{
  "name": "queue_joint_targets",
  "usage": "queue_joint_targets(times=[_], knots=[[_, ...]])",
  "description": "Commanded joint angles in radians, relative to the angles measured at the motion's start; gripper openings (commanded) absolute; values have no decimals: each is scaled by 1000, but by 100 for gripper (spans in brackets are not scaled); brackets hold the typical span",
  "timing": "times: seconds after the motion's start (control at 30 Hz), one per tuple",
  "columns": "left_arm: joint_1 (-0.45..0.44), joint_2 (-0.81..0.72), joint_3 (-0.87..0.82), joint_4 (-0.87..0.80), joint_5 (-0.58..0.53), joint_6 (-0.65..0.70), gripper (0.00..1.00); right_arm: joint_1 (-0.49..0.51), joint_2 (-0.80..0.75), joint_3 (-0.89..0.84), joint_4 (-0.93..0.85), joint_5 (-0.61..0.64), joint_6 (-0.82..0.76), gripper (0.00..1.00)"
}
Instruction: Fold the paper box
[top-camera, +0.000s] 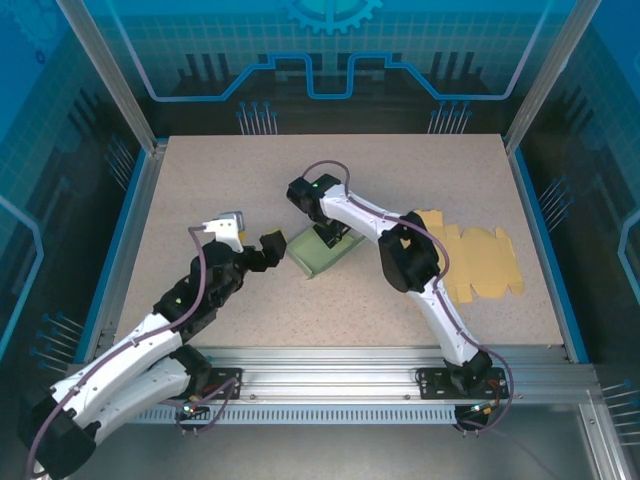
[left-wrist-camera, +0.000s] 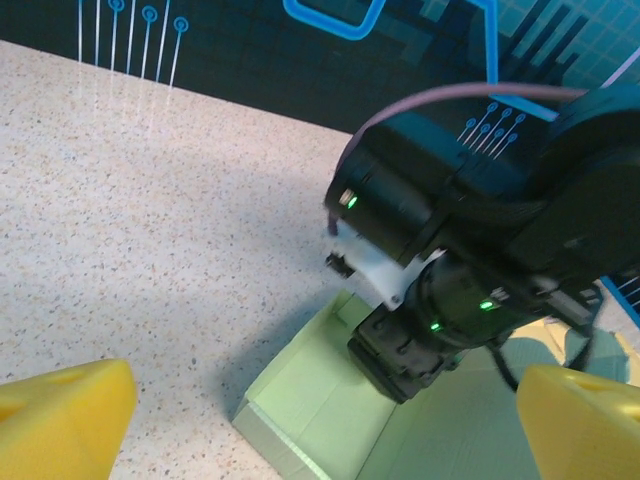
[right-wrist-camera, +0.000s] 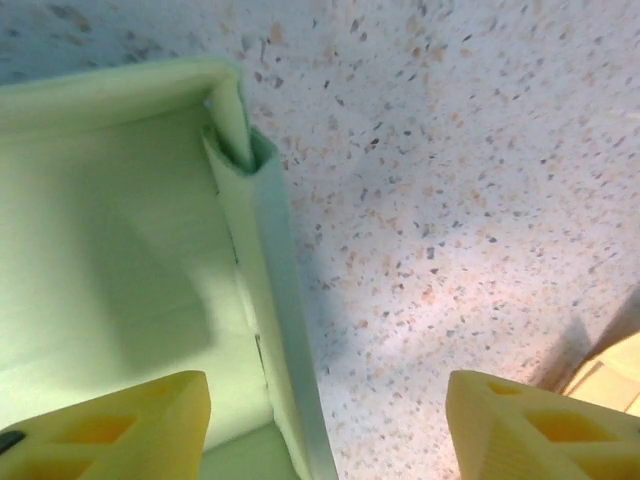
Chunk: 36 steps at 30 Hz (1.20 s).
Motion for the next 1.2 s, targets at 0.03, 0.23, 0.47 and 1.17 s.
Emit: queue_joint_targets(times=[0.03, 0.23, 0.47, 1.17], knots=[[17, 49, 43, -58, 16, 21, 99, 11, -130, -14, 22, -22, -11, 71], [63, 167, 107, -120, 41, 47, 92, 20, -244, -19, 20, -18, -2, 72], [204, 400, 230, -129, 143, 86, 78, 78, -563, -160, 111, 37, 31, 80], [264, 1063, 675, -385, 87, 186, 93, -86, -1381, -1271, 455, -192, 570, 100]])
